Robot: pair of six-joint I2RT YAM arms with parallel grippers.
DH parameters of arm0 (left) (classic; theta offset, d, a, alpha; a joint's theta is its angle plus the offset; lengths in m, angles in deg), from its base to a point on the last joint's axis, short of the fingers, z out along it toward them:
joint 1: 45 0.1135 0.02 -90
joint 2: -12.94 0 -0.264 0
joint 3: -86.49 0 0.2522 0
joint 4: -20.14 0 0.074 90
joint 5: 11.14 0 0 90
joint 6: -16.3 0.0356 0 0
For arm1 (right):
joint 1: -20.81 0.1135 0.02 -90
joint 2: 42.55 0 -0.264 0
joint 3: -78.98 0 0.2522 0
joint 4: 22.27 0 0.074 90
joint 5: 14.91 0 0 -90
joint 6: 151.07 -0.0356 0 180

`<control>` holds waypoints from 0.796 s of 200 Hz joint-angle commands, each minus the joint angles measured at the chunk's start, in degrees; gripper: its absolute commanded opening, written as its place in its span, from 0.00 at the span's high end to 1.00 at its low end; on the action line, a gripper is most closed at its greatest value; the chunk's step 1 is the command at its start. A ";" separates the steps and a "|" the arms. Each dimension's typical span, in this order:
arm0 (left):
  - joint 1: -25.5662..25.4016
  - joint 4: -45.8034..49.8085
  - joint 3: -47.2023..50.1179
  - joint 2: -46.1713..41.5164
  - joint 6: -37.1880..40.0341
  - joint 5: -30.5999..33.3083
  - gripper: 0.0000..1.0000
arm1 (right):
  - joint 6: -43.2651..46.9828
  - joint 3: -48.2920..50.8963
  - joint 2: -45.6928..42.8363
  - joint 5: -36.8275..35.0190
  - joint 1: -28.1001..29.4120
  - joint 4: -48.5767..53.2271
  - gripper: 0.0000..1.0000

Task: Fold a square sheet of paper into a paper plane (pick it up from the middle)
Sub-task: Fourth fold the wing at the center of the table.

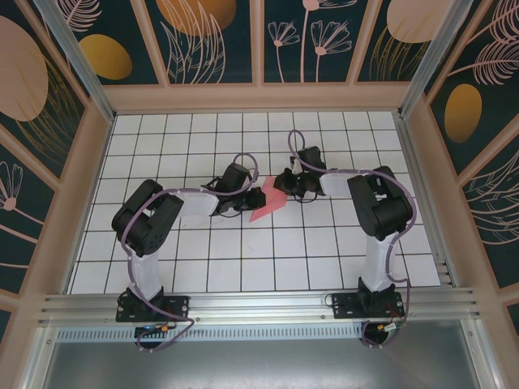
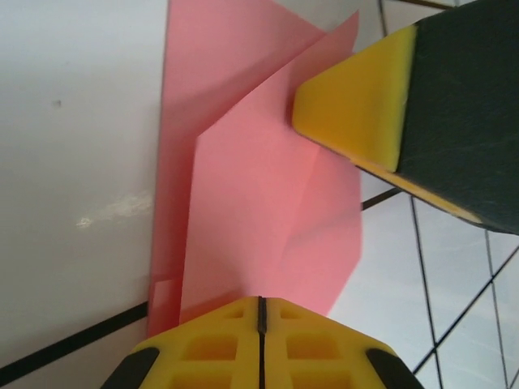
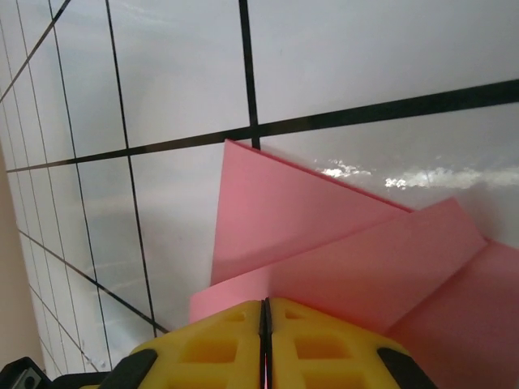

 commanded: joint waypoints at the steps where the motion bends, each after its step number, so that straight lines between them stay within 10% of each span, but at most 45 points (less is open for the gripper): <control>1: -0.12 4.46 -1.43 1.34 -1.15 1.41 0.92 | 1.90 -2.03 1.48 0.44 -0.49 0.11 0.89; 159: -0.05 7.23 -0.76 0.88 -0.06 2.49 0.91 | 4.00 -2.34 -0.40 -2.26 -8.64 -0.41 0.89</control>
